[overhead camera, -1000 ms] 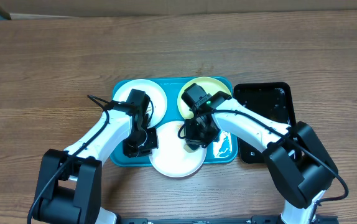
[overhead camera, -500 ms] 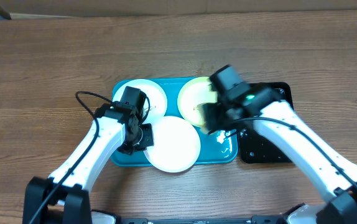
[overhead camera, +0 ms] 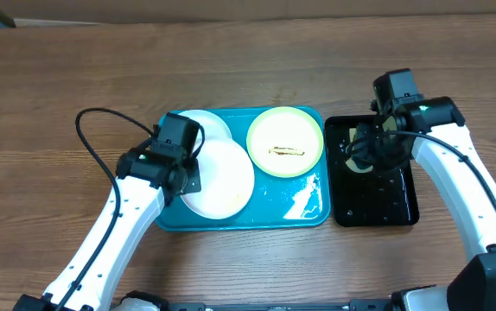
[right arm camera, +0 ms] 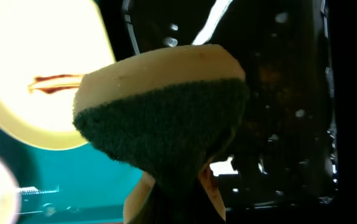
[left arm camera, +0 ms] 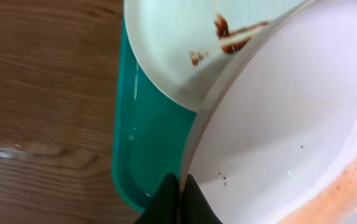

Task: Clean dirty plates on tray and stack at the side
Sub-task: 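Return the sponge to the black tray with the right gripper, then lift the front plate with the left gripper and place it left of tray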

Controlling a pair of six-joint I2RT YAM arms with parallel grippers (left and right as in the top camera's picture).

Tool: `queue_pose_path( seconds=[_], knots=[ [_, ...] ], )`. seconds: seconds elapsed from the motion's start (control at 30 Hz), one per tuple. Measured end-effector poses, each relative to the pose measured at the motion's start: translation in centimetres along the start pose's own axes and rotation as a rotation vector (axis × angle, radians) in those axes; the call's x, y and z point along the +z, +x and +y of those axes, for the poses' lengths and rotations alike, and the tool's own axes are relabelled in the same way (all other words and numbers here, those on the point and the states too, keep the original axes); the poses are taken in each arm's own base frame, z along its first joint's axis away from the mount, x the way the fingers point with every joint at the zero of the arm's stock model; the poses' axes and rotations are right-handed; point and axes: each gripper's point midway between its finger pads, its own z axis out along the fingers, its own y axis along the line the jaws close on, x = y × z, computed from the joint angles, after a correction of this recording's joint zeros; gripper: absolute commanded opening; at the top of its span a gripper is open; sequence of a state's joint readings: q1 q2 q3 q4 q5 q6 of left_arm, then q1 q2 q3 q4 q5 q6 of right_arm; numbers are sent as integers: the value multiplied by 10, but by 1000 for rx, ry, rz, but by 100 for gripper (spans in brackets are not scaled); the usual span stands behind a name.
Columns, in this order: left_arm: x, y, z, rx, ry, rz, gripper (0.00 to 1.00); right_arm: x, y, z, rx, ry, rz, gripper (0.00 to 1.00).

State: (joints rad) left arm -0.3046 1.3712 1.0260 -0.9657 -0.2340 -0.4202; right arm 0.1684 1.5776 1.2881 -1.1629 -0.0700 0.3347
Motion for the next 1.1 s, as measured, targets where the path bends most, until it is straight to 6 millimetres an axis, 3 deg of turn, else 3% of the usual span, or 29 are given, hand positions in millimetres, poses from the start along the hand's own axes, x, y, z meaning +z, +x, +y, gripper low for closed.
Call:
queue_pose_path(
  seconds=[0.33,0.6,0.8,1.1],
  knots=[
    [-28,-21,-4,173,-236,-218,4,12,7,-9,-8,18,20,4],
    [-56,-30,-28,313,-354,-409,4,12,7,-9,-9,18,20,4],
    [-68,-33,-37,403,-469,-500,4,13,7,-9,-8,19,21,4],
    [-77,-40,-32,405,-545,-551,4,12,7,-9,-9,19,21,4]
  ],
)
